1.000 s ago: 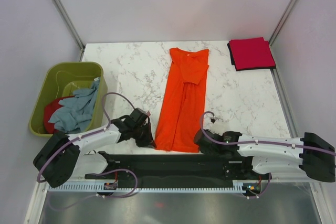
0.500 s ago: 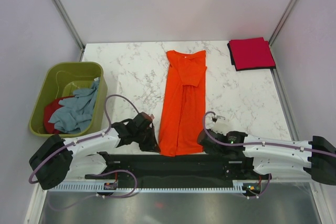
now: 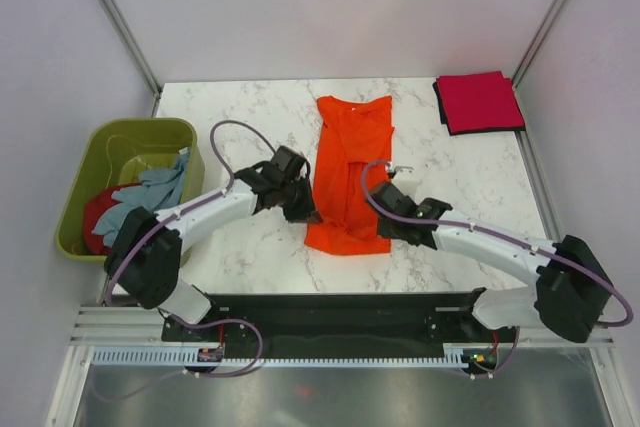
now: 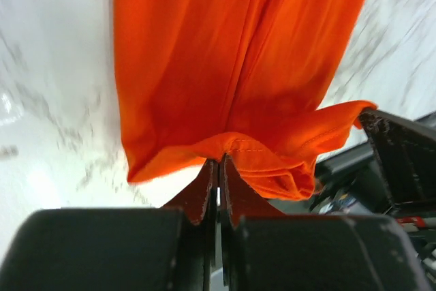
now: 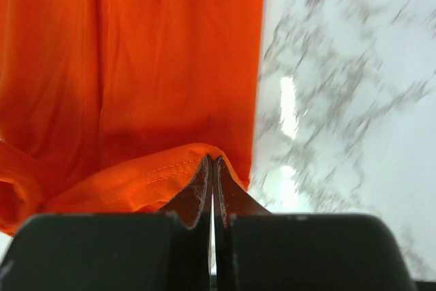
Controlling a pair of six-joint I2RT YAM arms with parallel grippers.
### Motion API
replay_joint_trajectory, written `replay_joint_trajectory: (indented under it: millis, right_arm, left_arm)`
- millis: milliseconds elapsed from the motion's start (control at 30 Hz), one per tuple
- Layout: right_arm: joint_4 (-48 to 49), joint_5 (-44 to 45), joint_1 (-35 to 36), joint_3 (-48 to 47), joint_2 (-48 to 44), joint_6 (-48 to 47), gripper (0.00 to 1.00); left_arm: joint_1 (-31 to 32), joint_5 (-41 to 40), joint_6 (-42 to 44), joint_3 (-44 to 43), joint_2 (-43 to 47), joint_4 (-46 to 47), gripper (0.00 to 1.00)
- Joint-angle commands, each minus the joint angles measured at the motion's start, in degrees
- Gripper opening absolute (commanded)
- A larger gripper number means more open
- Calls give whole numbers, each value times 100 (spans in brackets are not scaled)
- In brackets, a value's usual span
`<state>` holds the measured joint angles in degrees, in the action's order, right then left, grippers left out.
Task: Fold and stack the t-shirts
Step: Fold the tshirt
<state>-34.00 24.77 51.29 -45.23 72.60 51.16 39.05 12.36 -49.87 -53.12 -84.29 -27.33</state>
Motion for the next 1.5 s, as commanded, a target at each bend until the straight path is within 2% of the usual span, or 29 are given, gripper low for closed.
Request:
replay_joint_trajectory:
  millis: [0, 100, 233, 333, 567, 733, 933, 1033, 1167, 1200, 1233, 1300, 1333, 1367, 1467]
  right_arm:
    - [701, -350, -706, -642, 525, -1509, 0]
    - [921, -578, -1356, -1222, 1113, -2090, 0]
    - [1018, -1131, -1946, -2005, 1792, -2477, 0]
    - [1027, -1334, -2307, -2638, 2301, -2698, 0]
    - [1018, -1888, -2887, -3868, 3531, -2988, 0]
    - [1018, -2012, -3203, -4318, 4068, -3015, 0]
    - [1044, -2152, -3432, -4661, 4587, -2980, 0]
    - [1132, -2170, -3468, -4714, 4711, -2954, 0]
    - [1220, -2213, -3616, -4801, 4772, -2787, 3]
    - [1238, -2257, -3652, -4837, 4799, -2752, 5]
    - [1229, -2310, -3687, -4881, 4816, -2743, 14]
    - [1168, -2354, -3749, -4908, 4694, -2655, 22]
    - [1159, -2381, -3749, -4846, 4580, -2655, 29]
    - [1150, -2416, -3749, -4628, 4283, -2602, 32]
    - [1132, -2819, -3740, -3995, 3640, -2479, 43]
  left_arm:
    - [-441, -269, 802, -1066, -455, -158, 2]
    - [-670, -243, 1320, -2033, -1105, -176, 2]
    - [-924, -102, 1550, -3498, -2281, -447, 2]
    - [-1118, 20, 1603, -4264, -2967, -571, 2]
    - [-1584, 310, 1629, -5418, -4137, -642, 2]
    - [-1812, 469, 1664, -6112, -4710, -651, 2]
    - [-1901, 626, 1778, -6482, -5131, -563, 4]
    - [-1901, 926, 1963, -6492, -5159, -405, 19]
    - [-1945, 979, 2130, -6325, -4931, -62, 27]
    - [-1962, 979, 2217, -6307, -4878, -44, 31]
    - [-1997, 970, 2270, -6272, -4817, -53, 39]
    - [-2024, 900, 2385, -6141, -4501, -88, 57]
    - [-2024, 787, 2411, -5879, -4352, -114, 59]
    - [-2015, 394, 2394, -5685, -3993, -167, 59]
    - [-1989, 197, 2254, -4692, -3482, -159, 60]
